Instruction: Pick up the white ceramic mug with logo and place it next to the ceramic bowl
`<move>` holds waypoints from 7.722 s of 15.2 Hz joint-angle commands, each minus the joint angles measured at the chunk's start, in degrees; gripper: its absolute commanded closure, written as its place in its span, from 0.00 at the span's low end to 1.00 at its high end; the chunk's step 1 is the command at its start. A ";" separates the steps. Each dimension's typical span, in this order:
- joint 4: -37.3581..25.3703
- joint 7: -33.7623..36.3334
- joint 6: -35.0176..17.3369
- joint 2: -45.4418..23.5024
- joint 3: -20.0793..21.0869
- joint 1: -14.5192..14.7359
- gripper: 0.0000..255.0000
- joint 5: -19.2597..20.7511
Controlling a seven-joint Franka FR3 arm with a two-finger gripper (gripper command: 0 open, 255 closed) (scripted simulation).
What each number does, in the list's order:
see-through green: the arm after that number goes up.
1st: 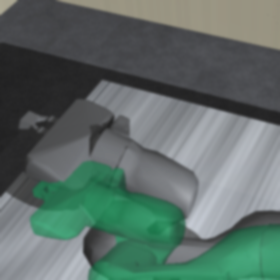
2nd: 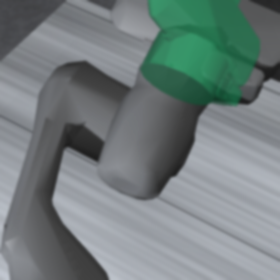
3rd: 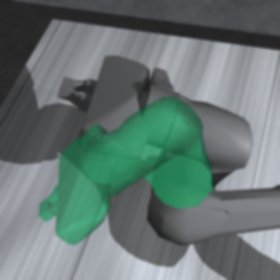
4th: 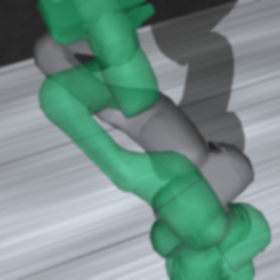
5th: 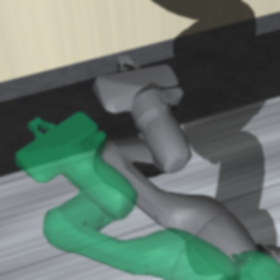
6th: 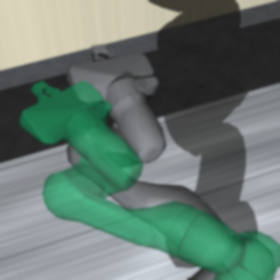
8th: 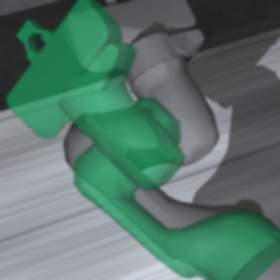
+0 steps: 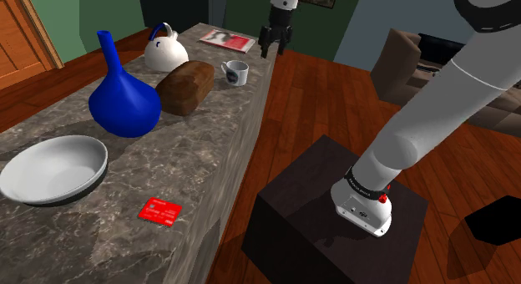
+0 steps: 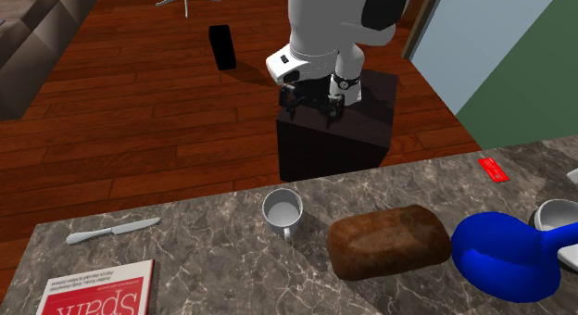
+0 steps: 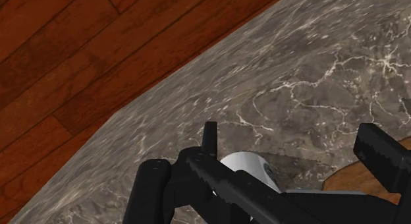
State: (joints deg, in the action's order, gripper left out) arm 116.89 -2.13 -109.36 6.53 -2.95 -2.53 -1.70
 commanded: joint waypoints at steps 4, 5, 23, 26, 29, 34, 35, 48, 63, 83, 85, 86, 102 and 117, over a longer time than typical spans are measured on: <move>-8.81 -1.56 -2.22 -11.65 -0.84 -0.74 0.00 -0.98; -10.80 -1.82 -2.38 -13.93 -0.96 -0.91 0.00 -1.20; -35.96 -3.84 -3.55 -41.60 -1.09 -3.37 0.00 -3.67; -35.71 -3.85 -3.92 -41.72 -1.07 -3.36 0.00 -3.69; -35.71 -3.85 -3.92 -41.72 -1.07 -3.36 0.00 -3.69; -35.73 -3.86 -3.91 -41.72 -1.07 -3.36 1.00 -3.69; -35.73 -3.86 -3.91 -41.72 -1.07 -3.36 1.00 -3.69; -38.46 -3.56 0.50 -40.03 -1.18 -3.37 1.00 -3.48; -47.69 -2.94 11.17 -38.57 -1.29 -3.58 1.00 -3.20; -31.89 11.32 8.33 -24.80 2.59 7.26 1.00 -1.72; -30.19 13.68 7.65 -23.63 3.41 8.84 1.00 -1.57; -29.46 14.87 7.36 -23.14 3.83 9.63 1.00 -1.49; -28.36 34.69 5.62 -22.67 10.92 22.31 1.00 0.01; -43.81 51.51 9.03 -34.02 15.55 34.86 1.00 3.59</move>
State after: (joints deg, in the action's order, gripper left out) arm 73.69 48.58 -100.18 -26.78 12.49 31.70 1.68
